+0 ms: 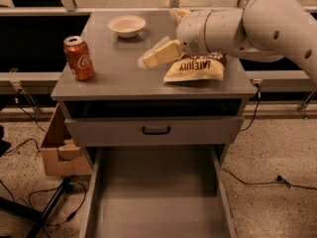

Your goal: Place coke can into middle drawer

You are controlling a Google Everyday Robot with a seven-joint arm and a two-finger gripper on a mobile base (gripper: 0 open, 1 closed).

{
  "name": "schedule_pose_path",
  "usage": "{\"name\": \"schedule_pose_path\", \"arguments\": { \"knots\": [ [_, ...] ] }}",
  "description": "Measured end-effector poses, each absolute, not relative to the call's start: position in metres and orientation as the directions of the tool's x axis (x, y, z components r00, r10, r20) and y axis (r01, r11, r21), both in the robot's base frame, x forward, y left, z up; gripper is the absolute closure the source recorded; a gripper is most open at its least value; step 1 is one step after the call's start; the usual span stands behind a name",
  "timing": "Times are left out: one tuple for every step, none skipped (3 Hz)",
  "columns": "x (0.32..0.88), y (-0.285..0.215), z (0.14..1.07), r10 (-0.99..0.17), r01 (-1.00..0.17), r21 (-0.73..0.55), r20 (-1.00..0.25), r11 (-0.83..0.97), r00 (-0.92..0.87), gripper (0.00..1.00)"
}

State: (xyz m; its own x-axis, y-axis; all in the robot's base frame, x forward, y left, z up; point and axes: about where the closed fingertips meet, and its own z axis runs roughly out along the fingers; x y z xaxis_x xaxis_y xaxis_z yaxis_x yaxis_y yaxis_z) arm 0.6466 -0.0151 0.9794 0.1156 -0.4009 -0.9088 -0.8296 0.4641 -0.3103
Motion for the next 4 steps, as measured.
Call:
{"name": "schedule_pose_path", "arguments": {
  "knots": [
    [0.67, 0.017, 0.975, -0.352, -0.839, -0.296, -0.926, 0.457, 0.135, 0.0],
    [0.705, 0.06, 0.953, -0.279, -0.85, -0.271, -0.948, 0.452, 0.153, 0.0],
    [0.727, 0.093, 0.933, -0.218, -0.865, -0.24, -0.963, 0.44, 0.156, 0.0],
    [0.732, 0.117, 0.916, -0.187, -0.891, -0.194, -0.974, 0.411, 0.126, 0.0]
  ]
}}
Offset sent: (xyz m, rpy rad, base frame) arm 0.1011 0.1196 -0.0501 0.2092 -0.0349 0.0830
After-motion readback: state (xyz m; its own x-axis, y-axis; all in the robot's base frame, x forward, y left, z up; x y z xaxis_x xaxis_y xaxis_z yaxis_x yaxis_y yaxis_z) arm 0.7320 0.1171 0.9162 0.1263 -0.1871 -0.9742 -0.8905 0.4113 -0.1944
